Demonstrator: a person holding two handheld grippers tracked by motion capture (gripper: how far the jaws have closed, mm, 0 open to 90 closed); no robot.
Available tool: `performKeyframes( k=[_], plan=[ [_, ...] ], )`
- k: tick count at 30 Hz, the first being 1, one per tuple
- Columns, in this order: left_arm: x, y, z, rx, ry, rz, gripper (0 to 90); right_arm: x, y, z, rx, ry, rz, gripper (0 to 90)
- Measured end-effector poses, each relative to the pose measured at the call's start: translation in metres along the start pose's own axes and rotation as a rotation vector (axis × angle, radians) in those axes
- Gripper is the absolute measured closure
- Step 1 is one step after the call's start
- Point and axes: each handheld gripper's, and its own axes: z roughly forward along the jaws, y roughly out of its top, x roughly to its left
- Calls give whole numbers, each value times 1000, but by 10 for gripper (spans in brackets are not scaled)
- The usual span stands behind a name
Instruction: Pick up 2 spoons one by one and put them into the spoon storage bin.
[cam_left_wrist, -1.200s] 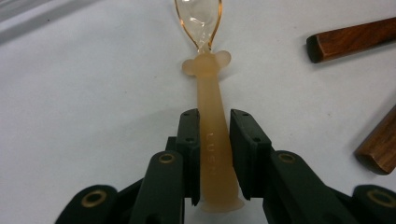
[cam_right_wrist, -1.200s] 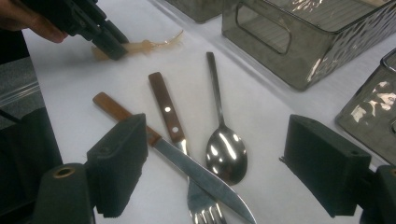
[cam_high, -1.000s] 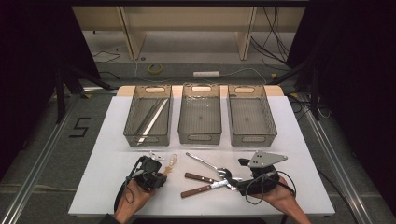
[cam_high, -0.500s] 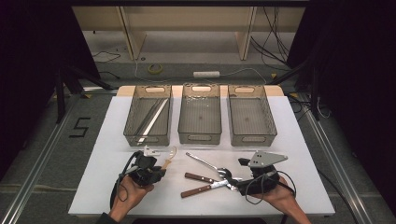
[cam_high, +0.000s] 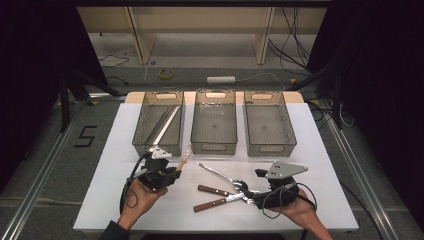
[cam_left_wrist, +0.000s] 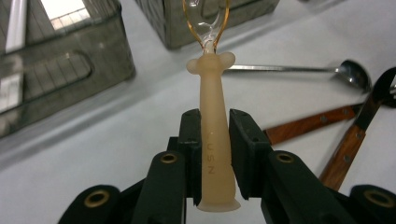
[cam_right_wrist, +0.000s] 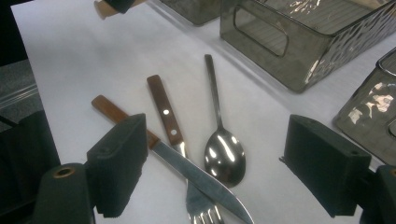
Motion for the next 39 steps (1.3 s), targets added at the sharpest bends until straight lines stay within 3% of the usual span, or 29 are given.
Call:
performKeyframes(
  k=[9, 22, 39],
  plan=[
    [5, 35, 4, -76, -14, -3, 748, -1, -1, 0, -1, -2, 6, 226],
    [12, 77, 23, -141, -33, -12, 748, -2, -1, 0, -2, 1, 5, 226],
    [24, 101, 47, -176, -32, -44, 747, -3, -2, 1, 2, 2, 9, 226]
  ],
)
